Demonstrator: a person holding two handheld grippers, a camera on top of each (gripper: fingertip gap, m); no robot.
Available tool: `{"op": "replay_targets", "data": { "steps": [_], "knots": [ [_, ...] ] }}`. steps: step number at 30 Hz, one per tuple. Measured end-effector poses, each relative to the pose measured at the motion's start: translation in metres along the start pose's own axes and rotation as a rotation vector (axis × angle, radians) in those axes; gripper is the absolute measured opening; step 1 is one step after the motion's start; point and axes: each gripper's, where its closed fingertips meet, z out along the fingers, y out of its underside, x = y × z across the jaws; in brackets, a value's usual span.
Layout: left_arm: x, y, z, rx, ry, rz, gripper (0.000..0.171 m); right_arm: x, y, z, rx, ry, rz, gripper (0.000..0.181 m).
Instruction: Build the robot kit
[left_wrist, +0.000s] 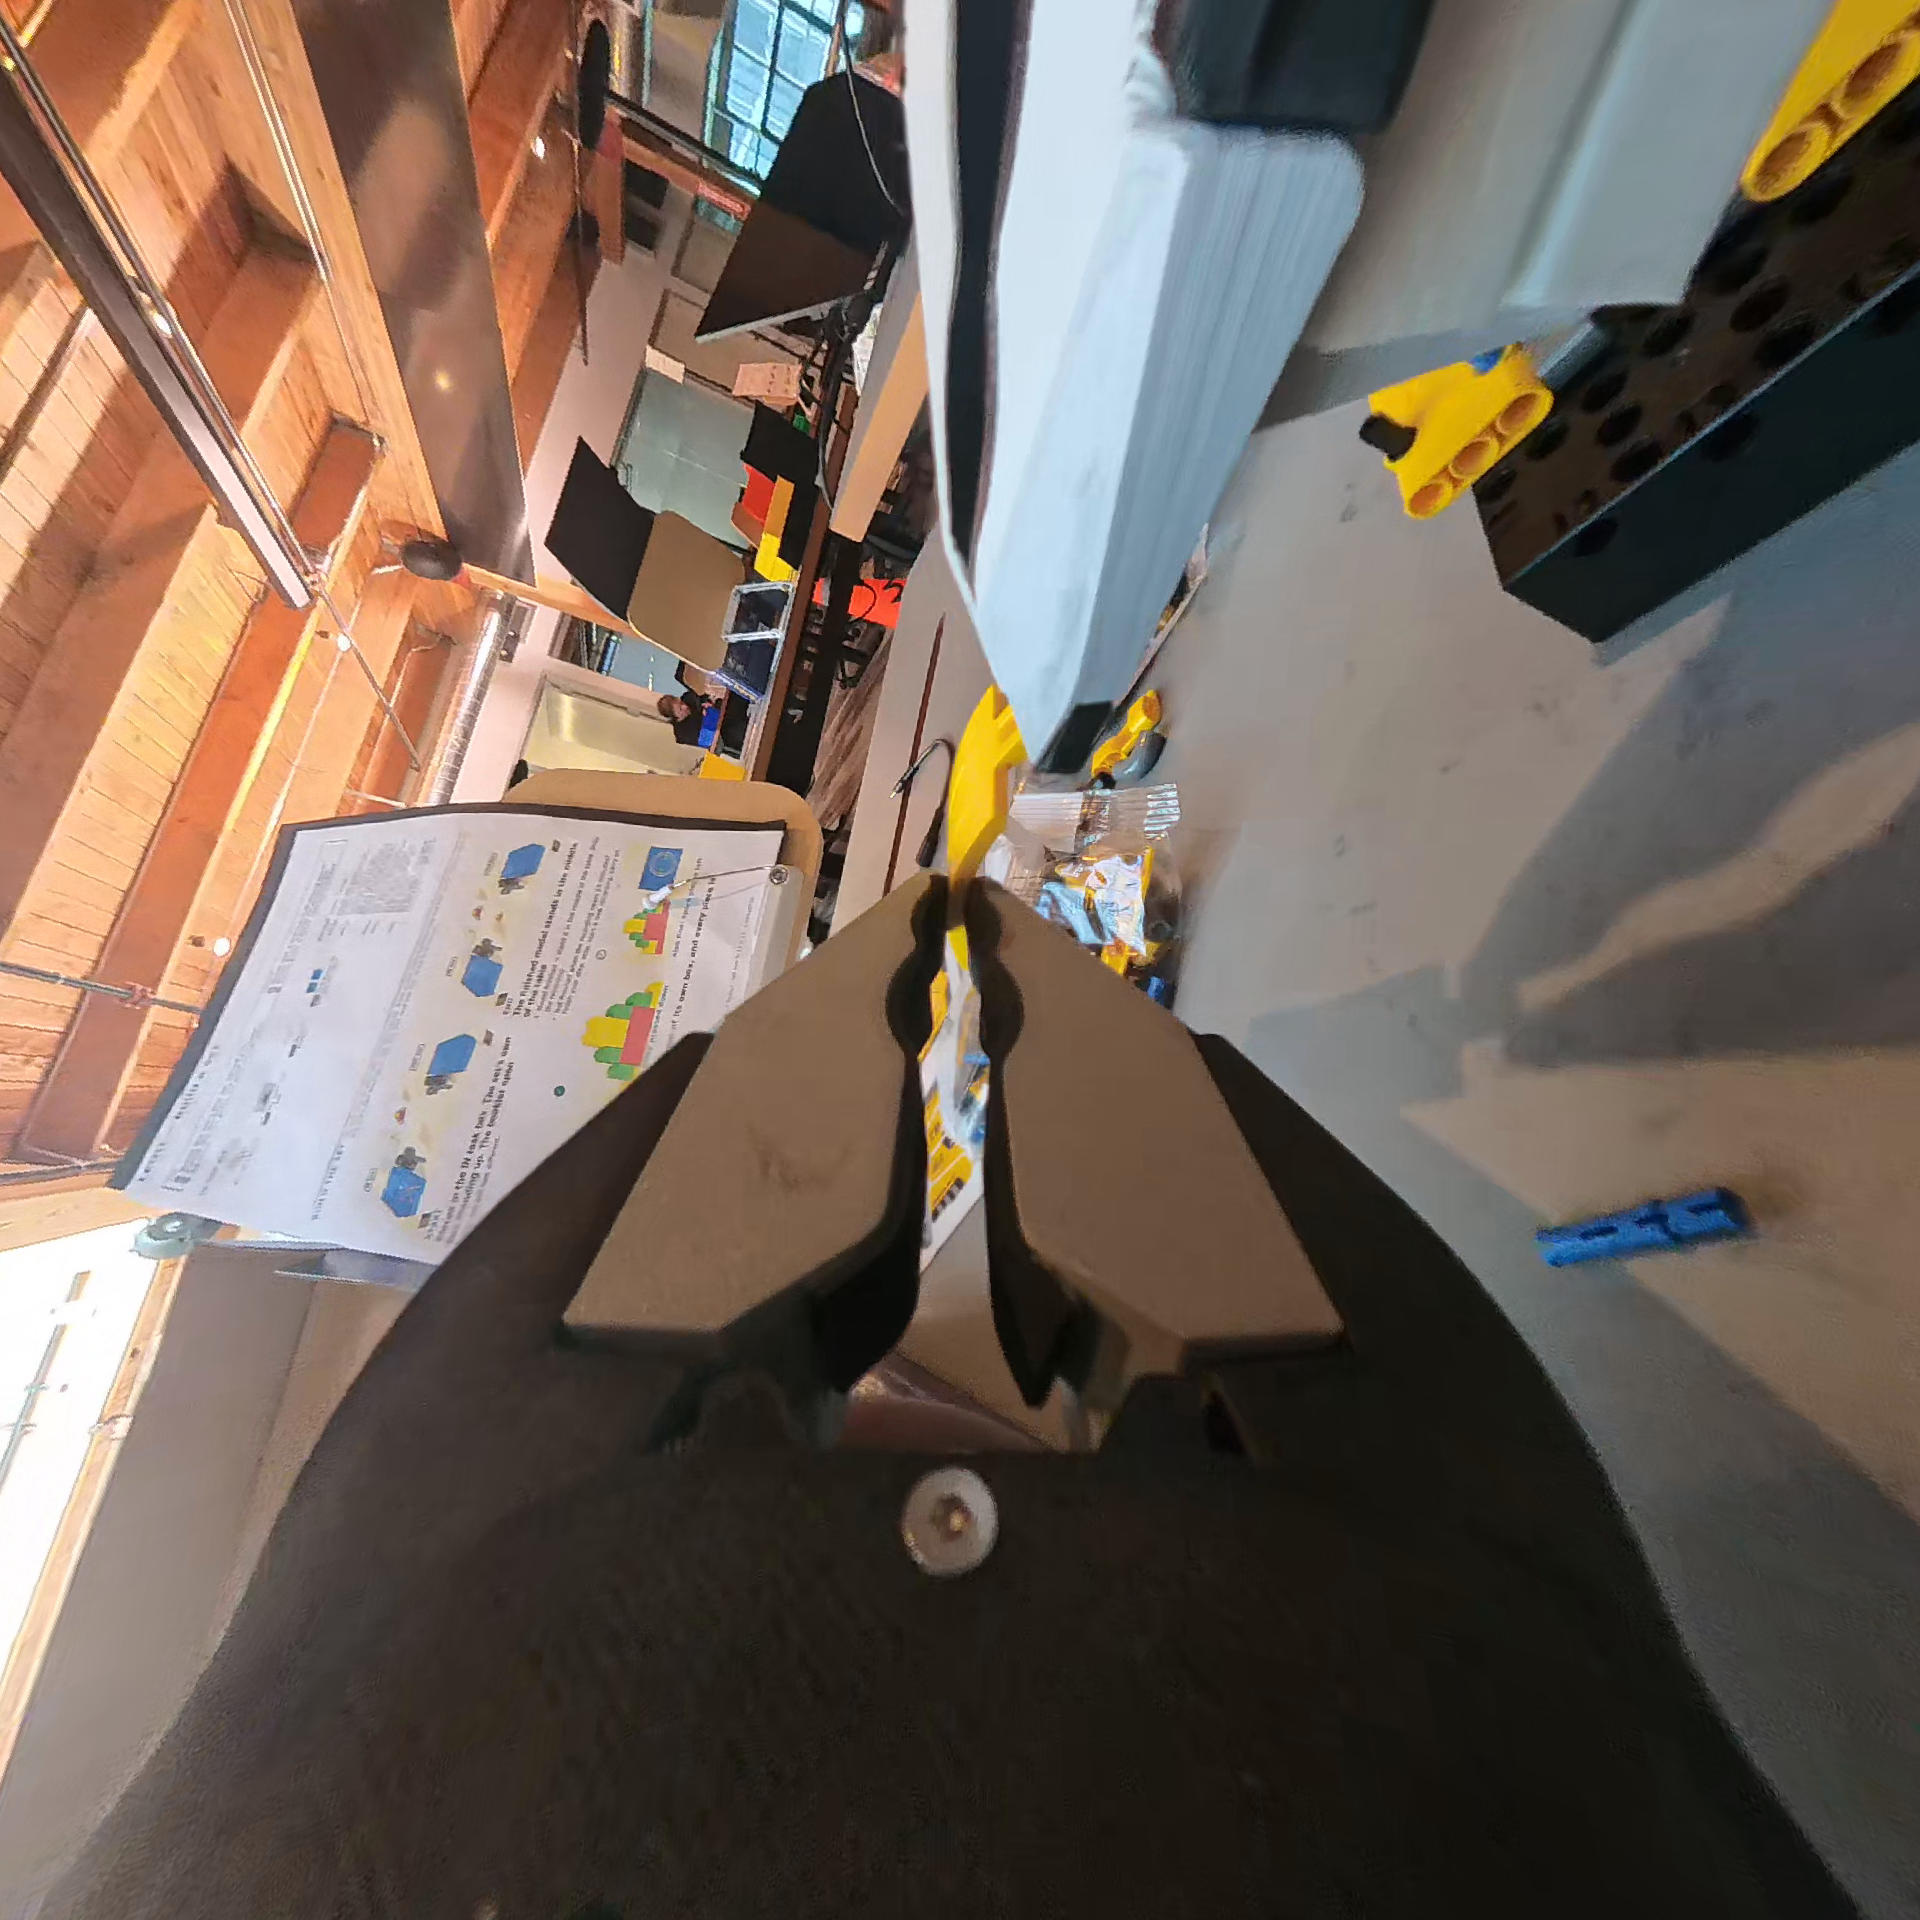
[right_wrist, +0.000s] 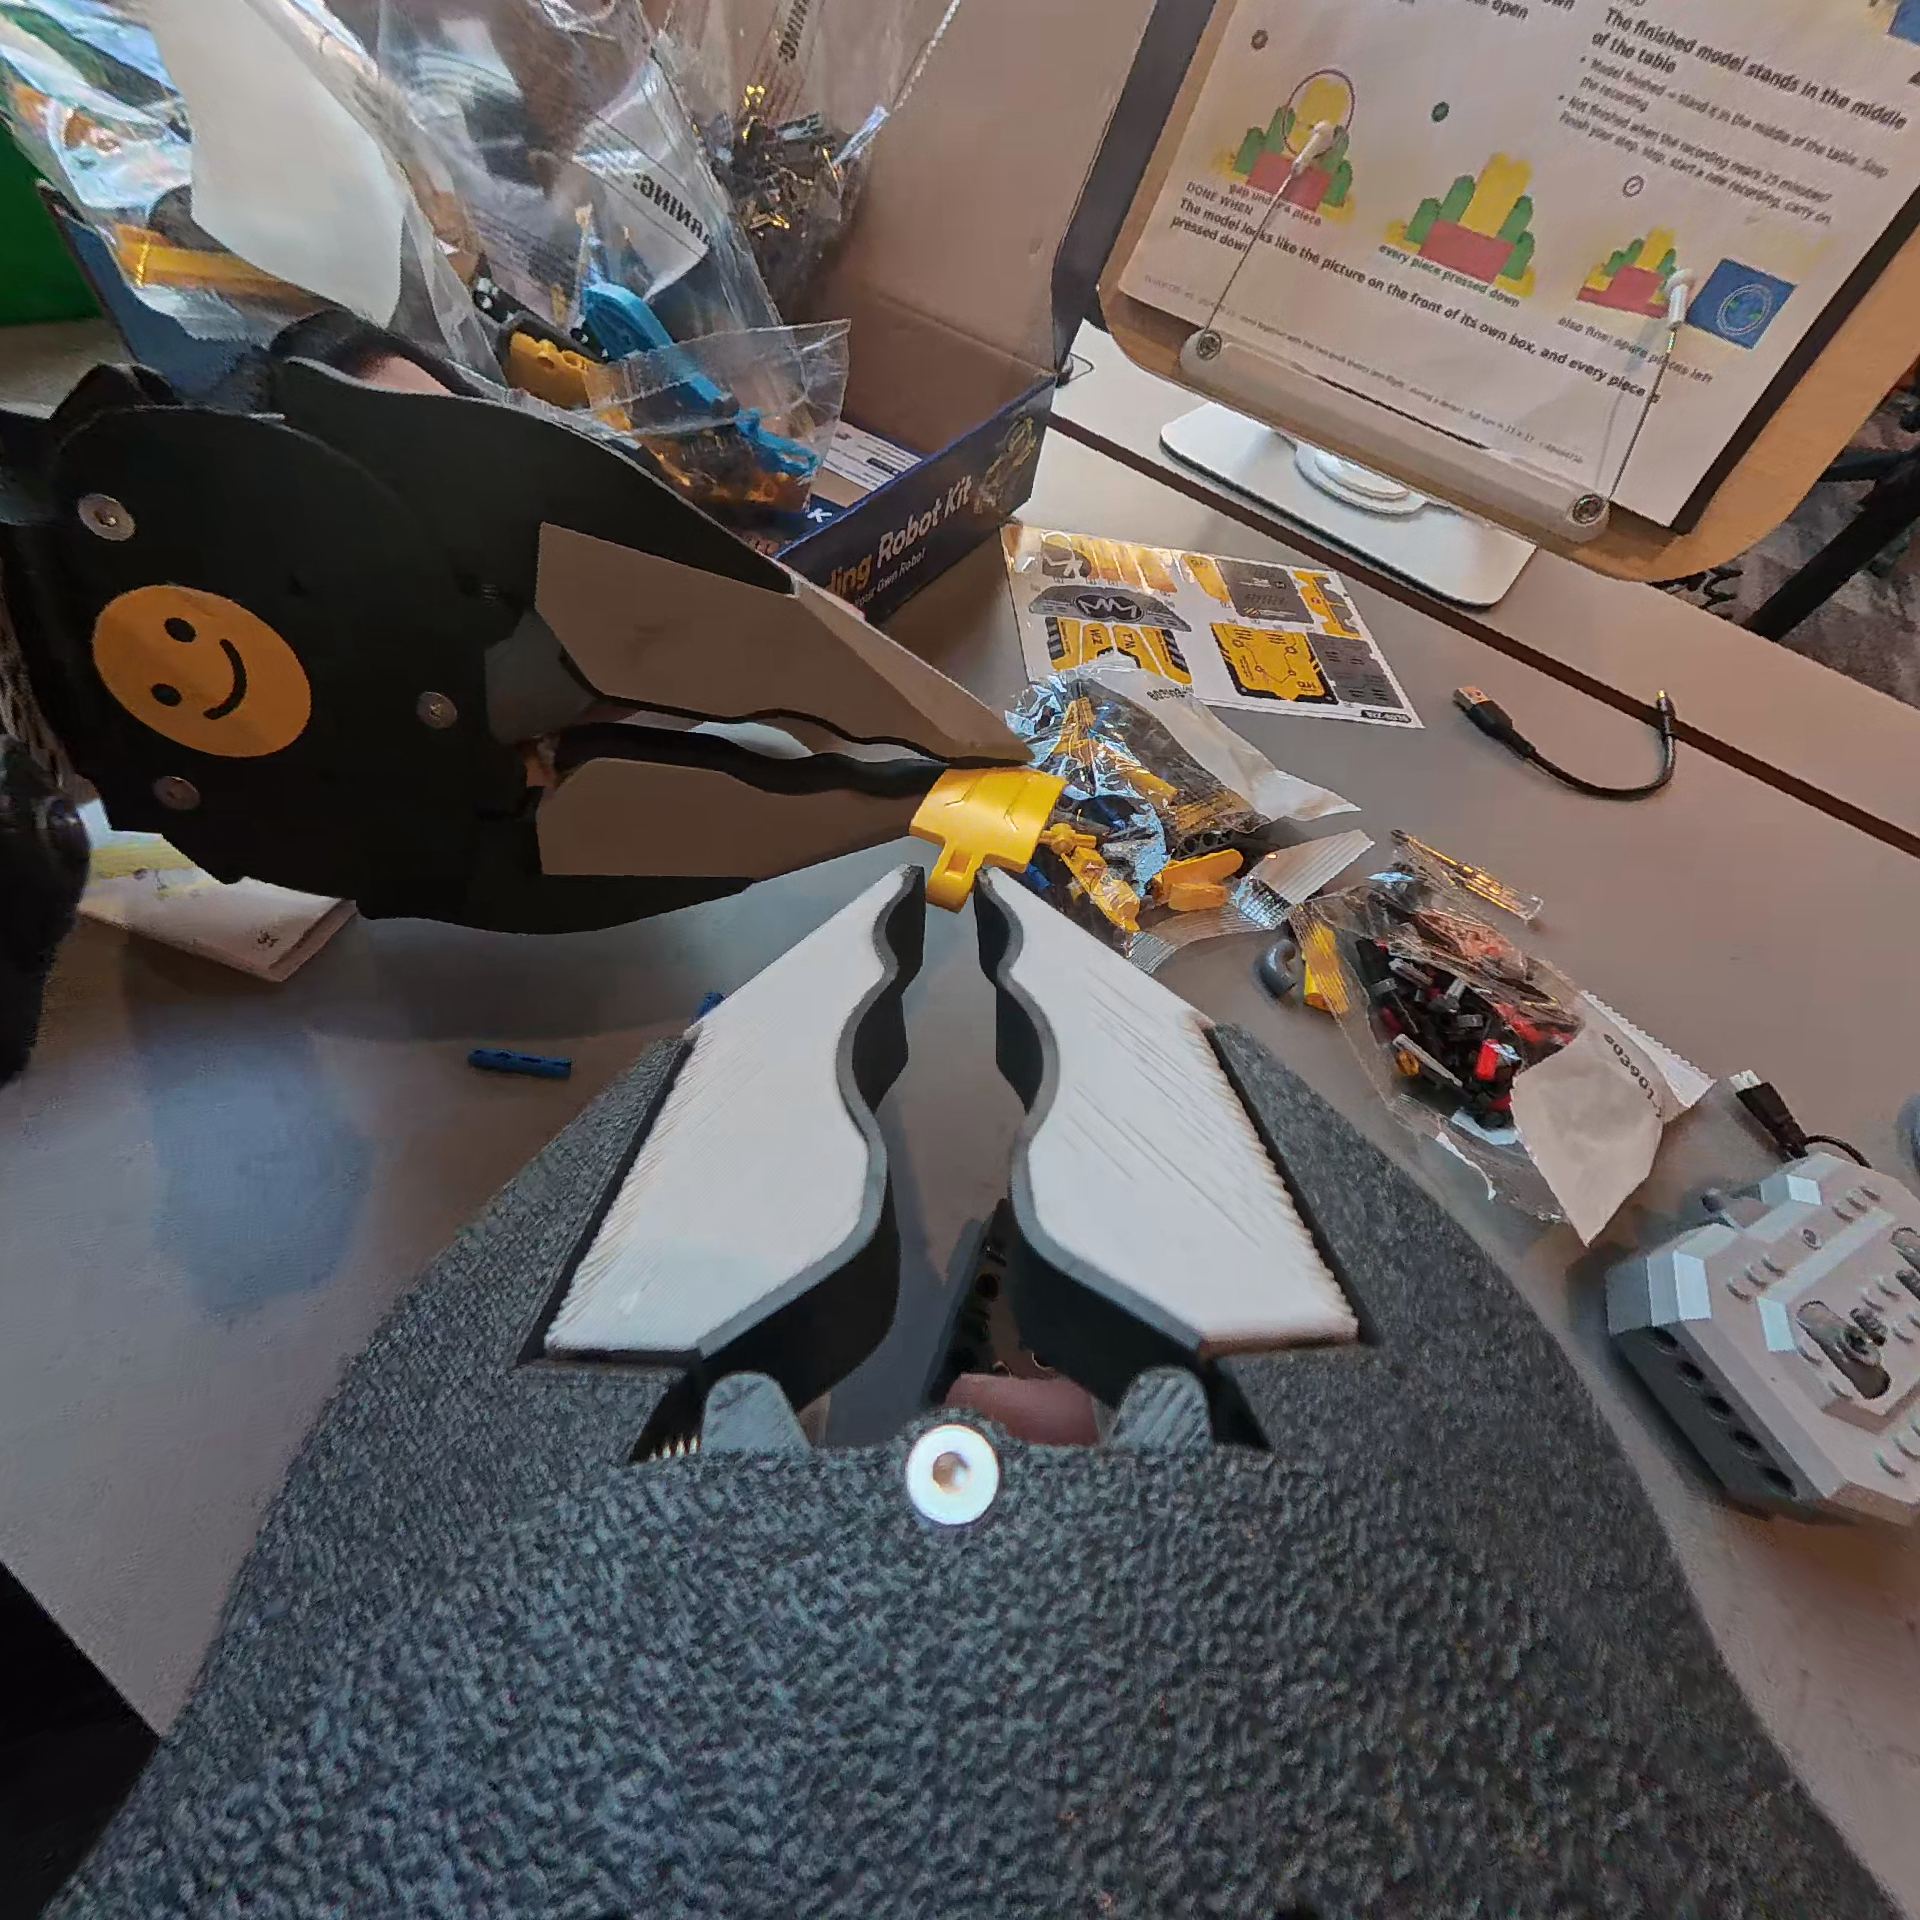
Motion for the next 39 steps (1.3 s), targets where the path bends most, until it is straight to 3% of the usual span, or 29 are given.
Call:
{"op": "replay_targets", "data": {
  "steps": [9,13,21,27,34,37,39],
  "knots": [
    [0.027,0.006,-0.006,0.033,0.178,-0.013,0.008,0.006,0.009,-0.017,0.011,0.064,-0.01,0.007],
    [0.021,0.015,-0.007,0.009,0.187,-0.09,0.013,-0.002,0.019,-0.032,-0.008,0.05,-0.007,0.007],
    [0.003,0.037,0.003,-0.111,0.081,-0.178,0.011,-0.05,0.054,-0.058,-0.078,-0.025,-0.056,0.007],
    [0.004,0.04,0.004,-0.128,0.079,-0.21,0.01,-0.082,0.081,-0.054,-0.151,-0.089,-0.031,0.007],
    [0.007,0.046,0.006,-0.142,0.09,-0.233,0.01,-0.11,0.086,-0.045,-0.197,-0.165,0.013,0.007],
    [0.008,0.046,0.006,-0.143,0.097,-0.245,0.009,-0.12,0.084,-0.041,-0.204,-0.207,0.018,0.014],
    [0.008,0.046,0.006,-0.143,0.098,-0.245,0.009,-0.131,0.085,-0.039,-0.227,-0.255,0.017,0.029]
  ]
}}
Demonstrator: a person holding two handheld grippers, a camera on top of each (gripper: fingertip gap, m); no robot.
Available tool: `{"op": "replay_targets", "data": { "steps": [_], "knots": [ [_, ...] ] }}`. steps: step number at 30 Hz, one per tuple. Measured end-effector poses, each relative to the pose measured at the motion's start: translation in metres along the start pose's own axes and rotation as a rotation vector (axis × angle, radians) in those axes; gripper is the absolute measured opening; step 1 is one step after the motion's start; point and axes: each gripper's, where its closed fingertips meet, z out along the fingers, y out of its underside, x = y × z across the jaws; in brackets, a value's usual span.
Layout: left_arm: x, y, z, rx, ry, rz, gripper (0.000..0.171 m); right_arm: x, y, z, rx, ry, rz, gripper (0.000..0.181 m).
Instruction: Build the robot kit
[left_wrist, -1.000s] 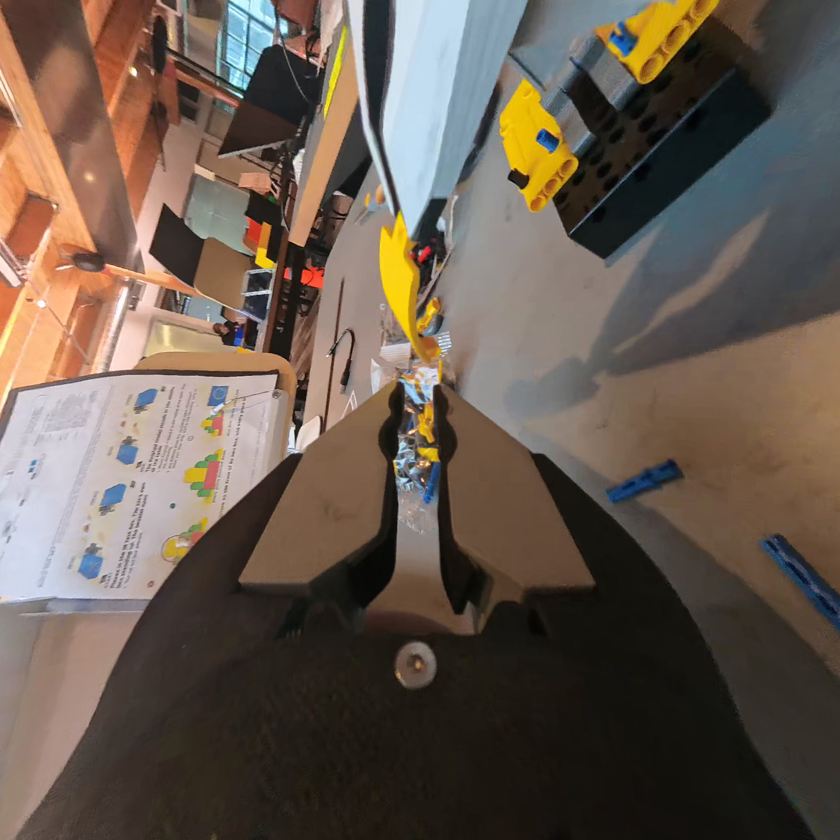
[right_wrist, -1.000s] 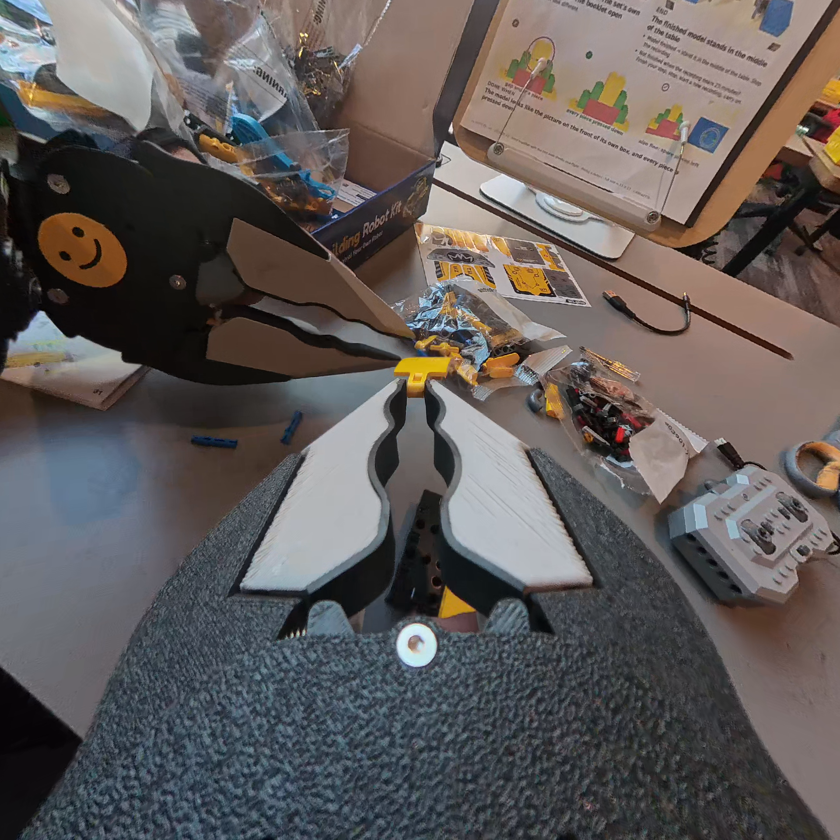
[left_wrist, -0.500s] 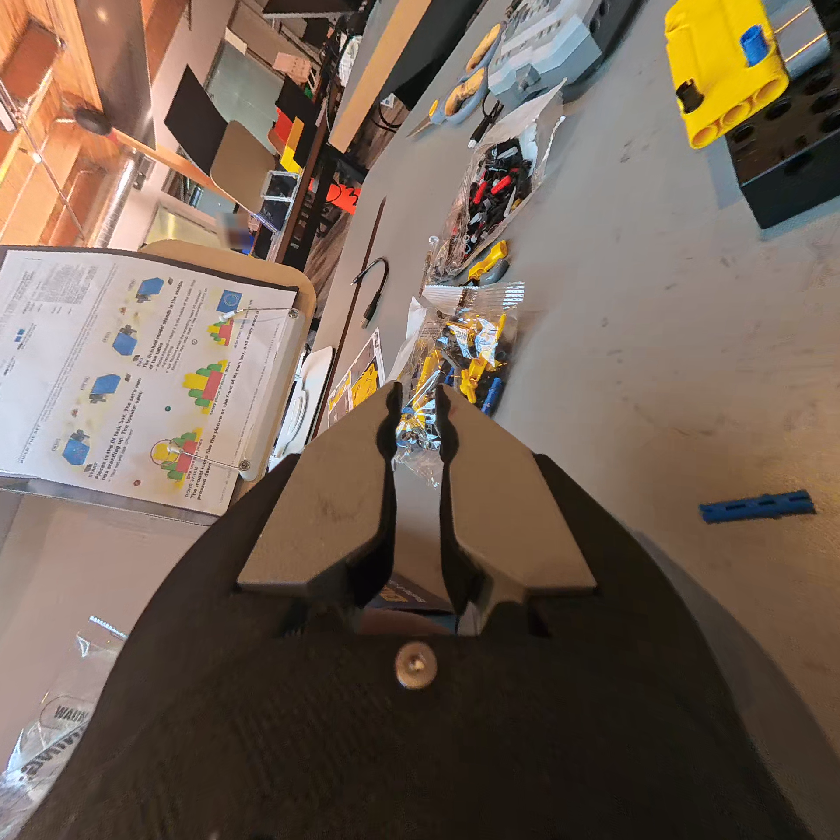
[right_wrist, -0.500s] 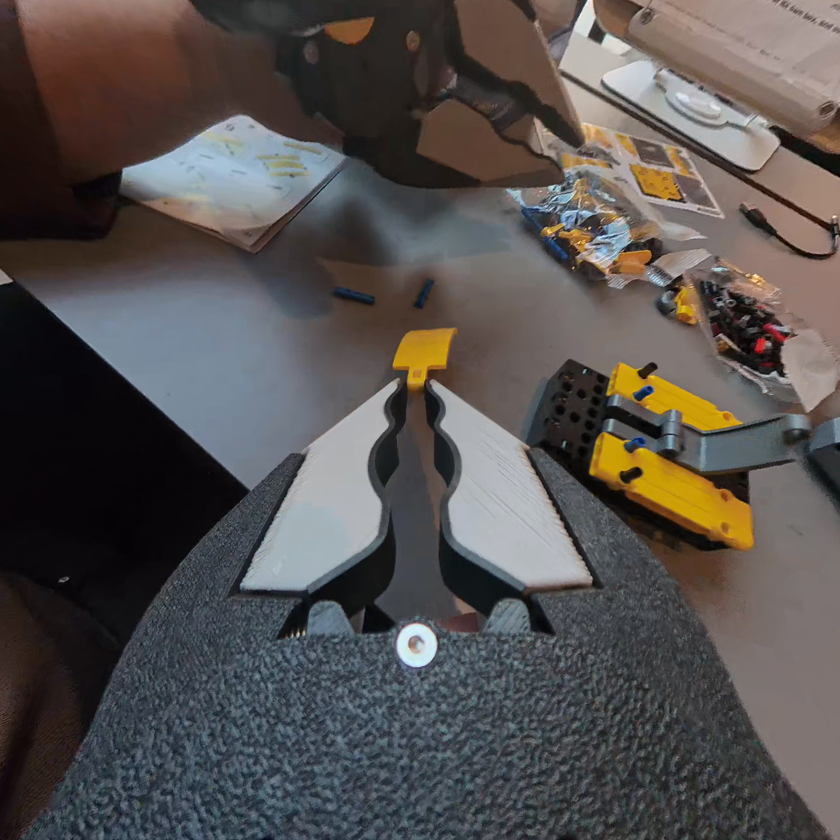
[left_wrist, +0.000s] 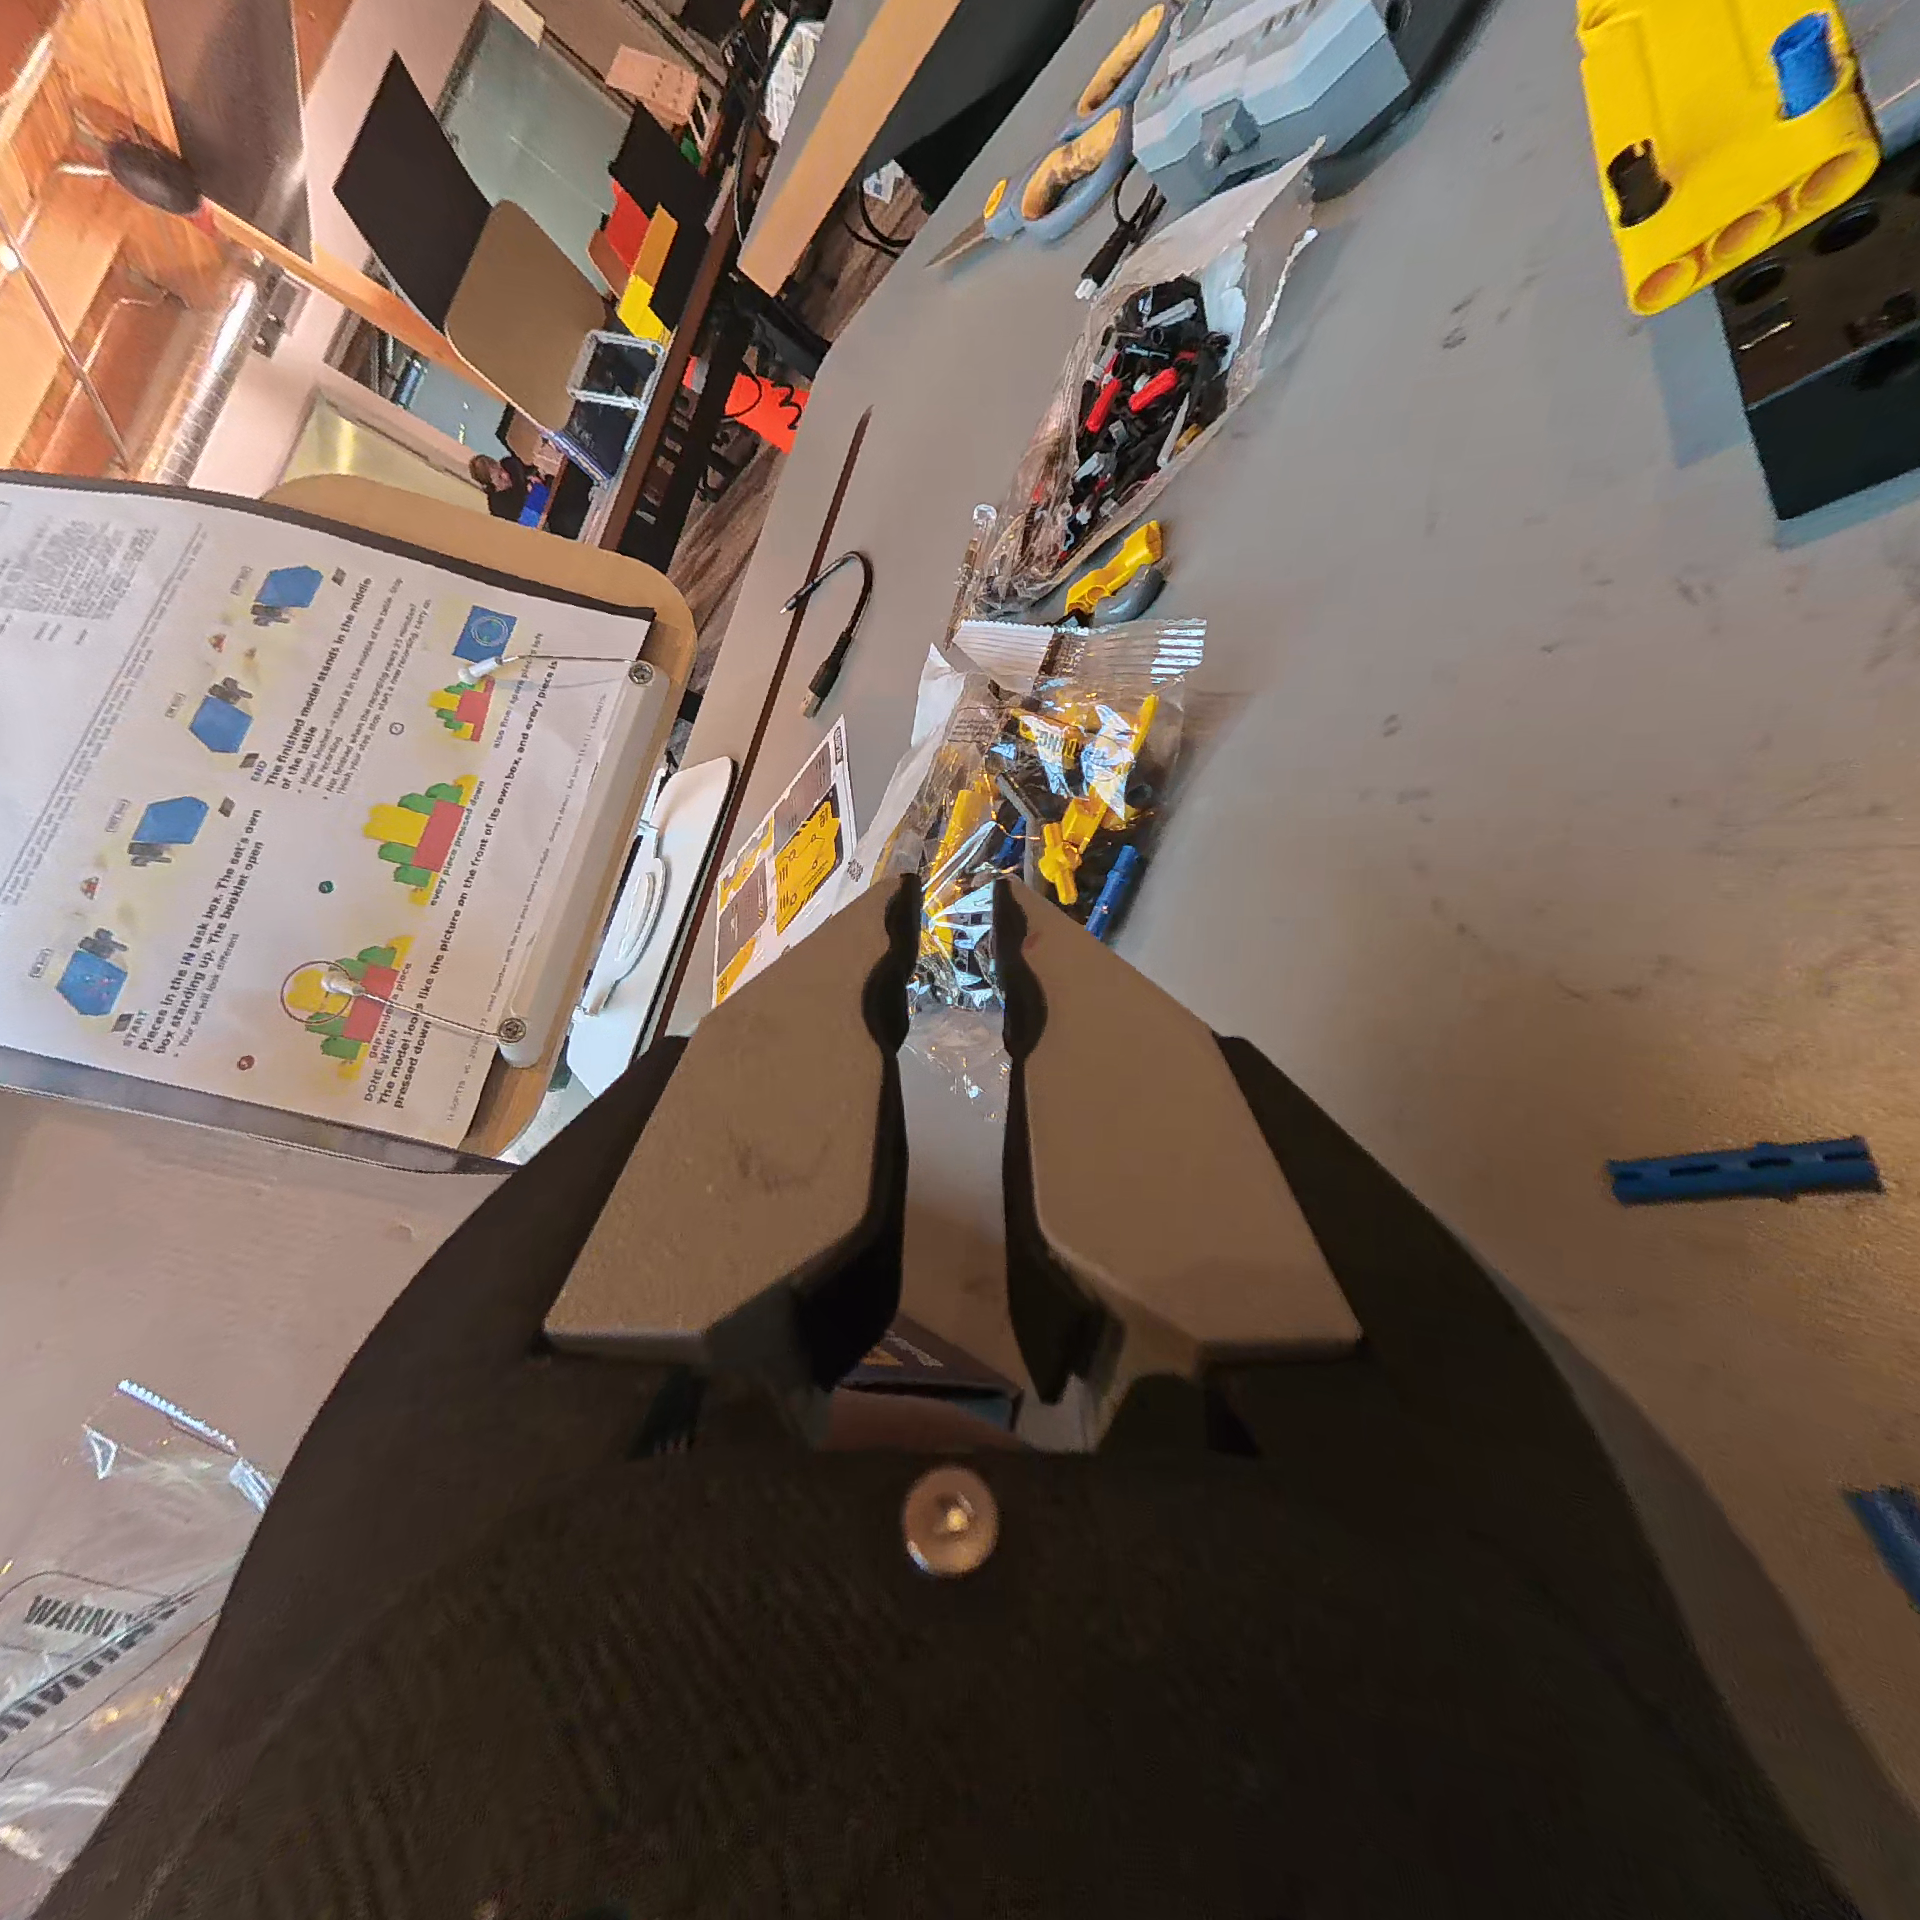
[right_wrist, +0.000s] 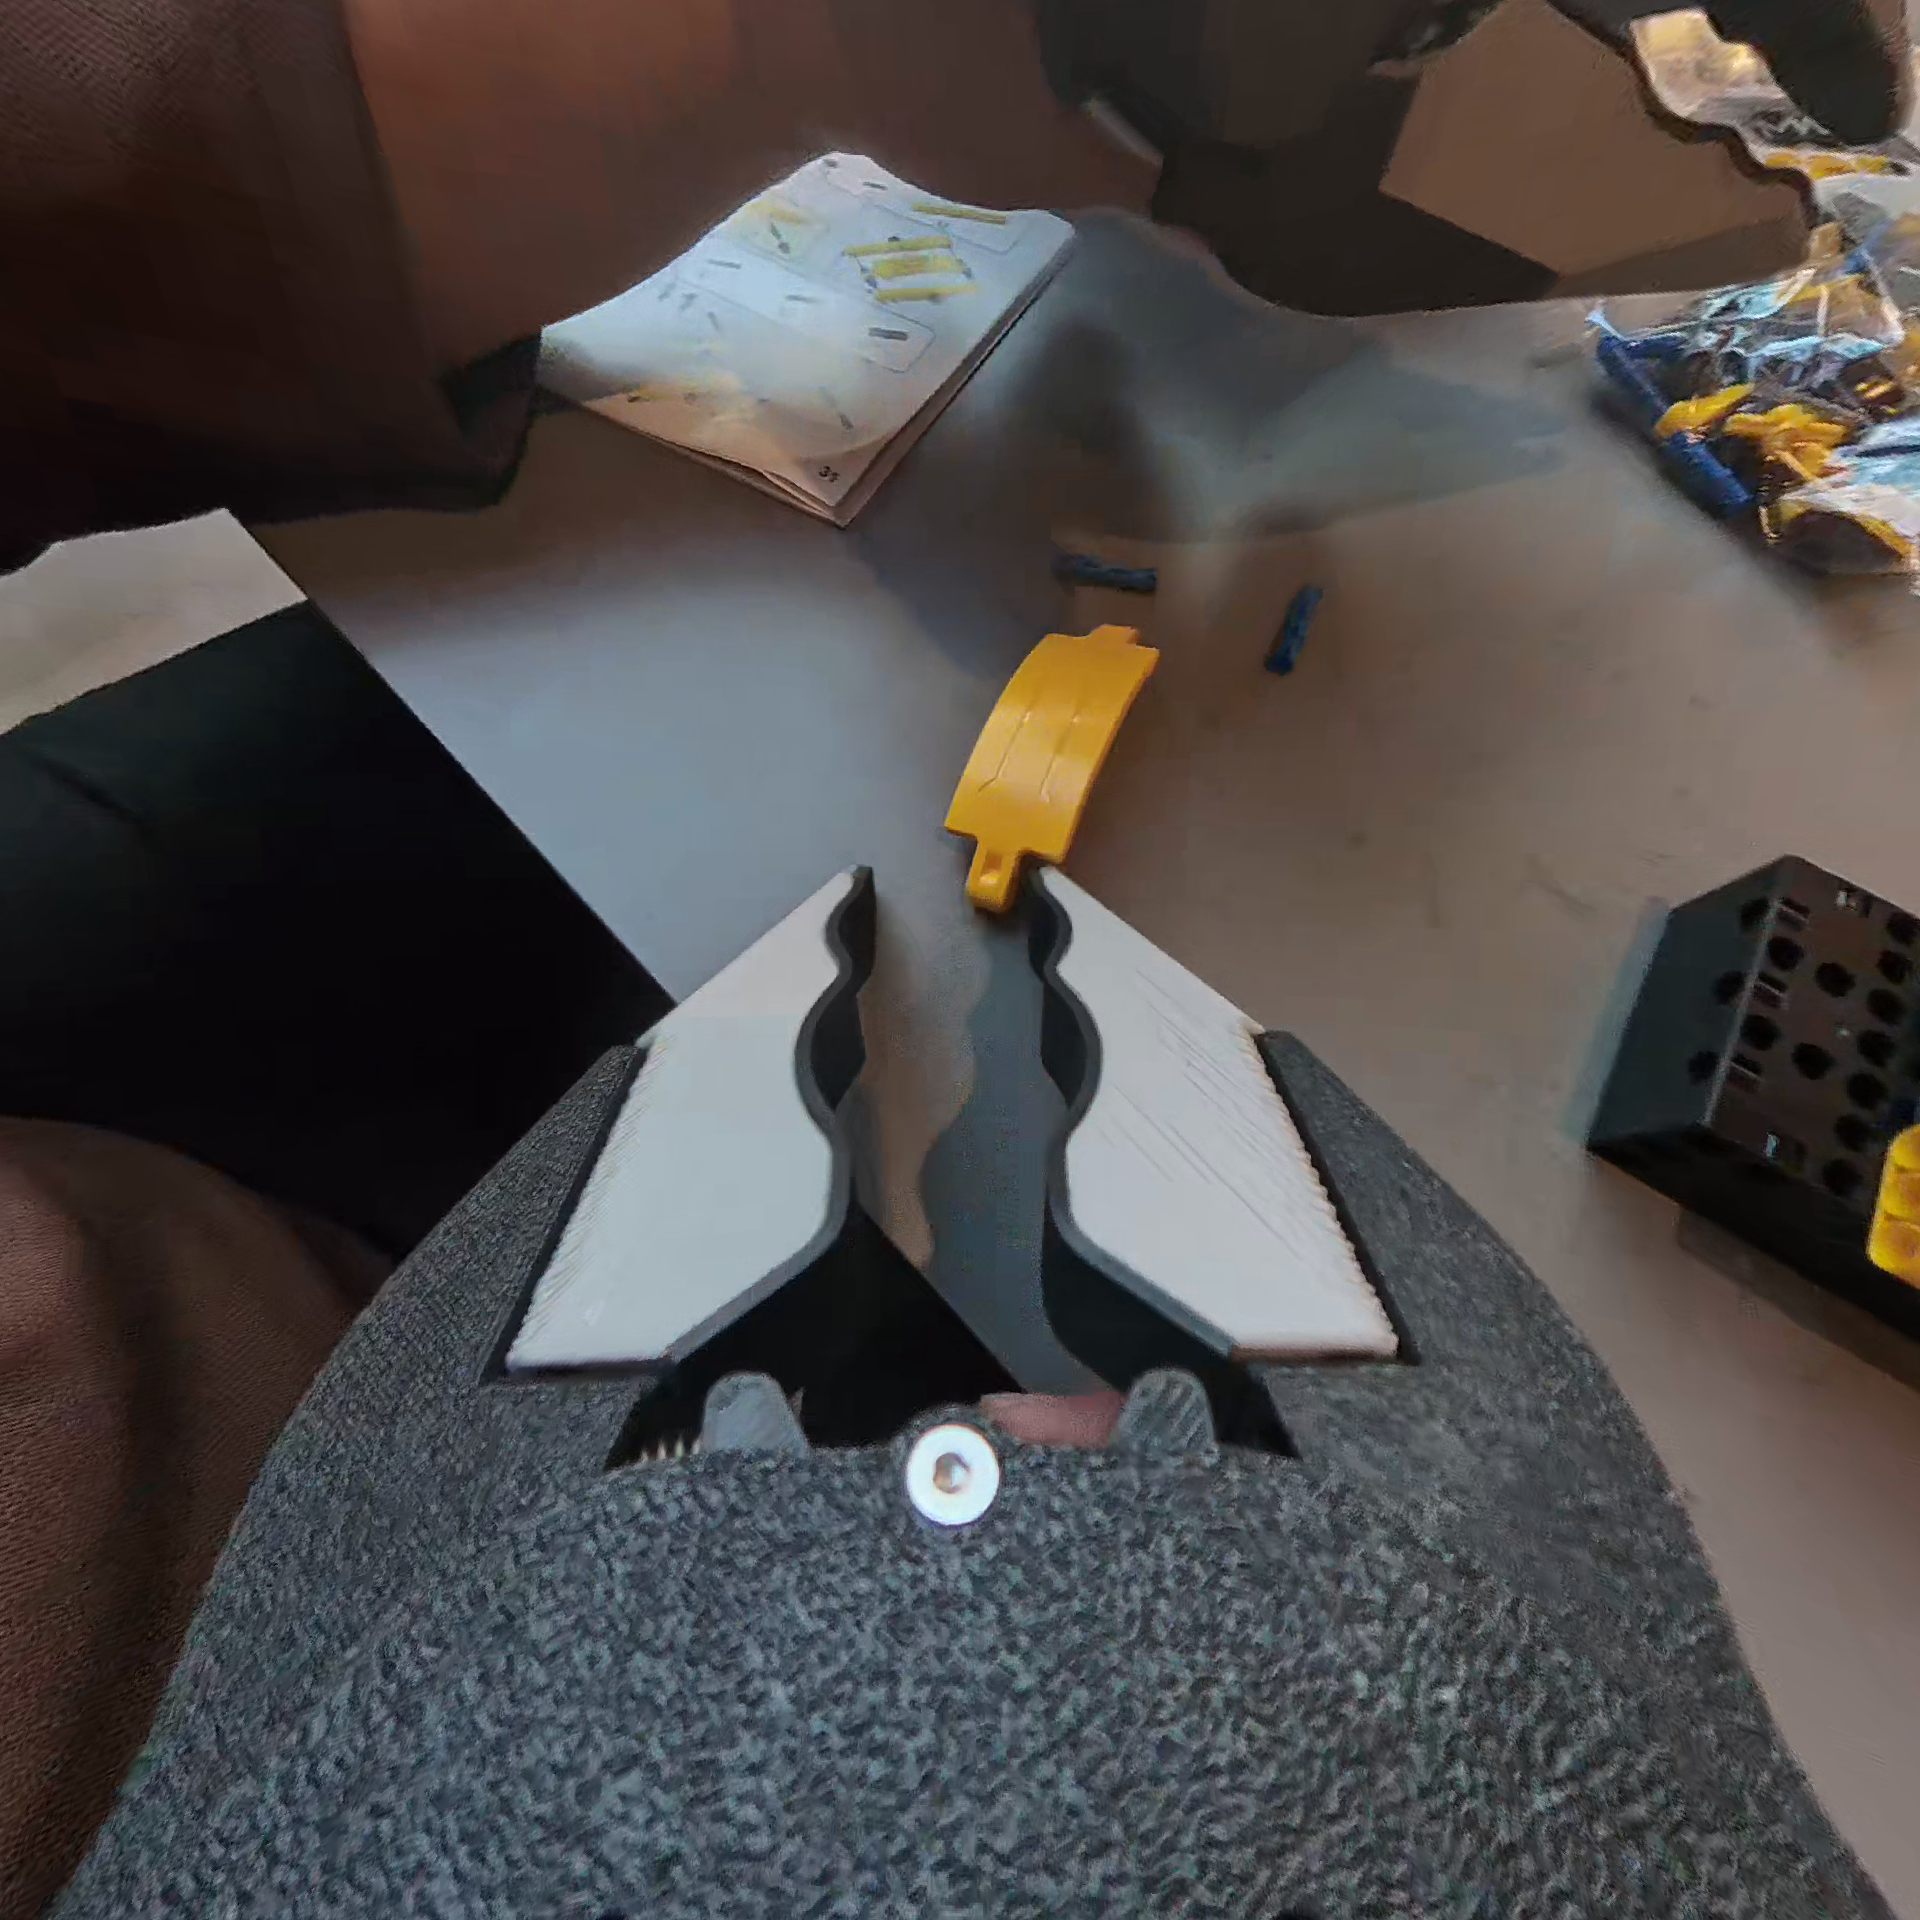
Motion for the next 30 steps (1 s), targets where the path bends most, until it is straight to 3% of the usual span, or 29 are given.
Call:
{"op": "replay_targets", "data": {
  "steps": [5,15,24,30],
  "knots": [
    [0.0,0.002,0.001,-0.008,0.002,0.004,0.01,-0.017,-0.02,-0.005,0.093,-0.106,-0.115,0.024],
    [0.0,0.003,0.002,-0.017,0.001,-0.004,0.01,0.04,-0.055,-0.02,0.279,0.015,-0.267,0.019],
    [-0.006,0.009,0.005,-0.06,-0.032,-0.047,0.009,0.072,-0.054,-0.006,0.244,0.076,-0.27,0.018],
    [-0.007,0.007,0.006,-0.06,-0.035,-0.075,0.009,0.073,-0.052,-0.003,0.226,0.065,-0.269,0.018]
  ]
}}
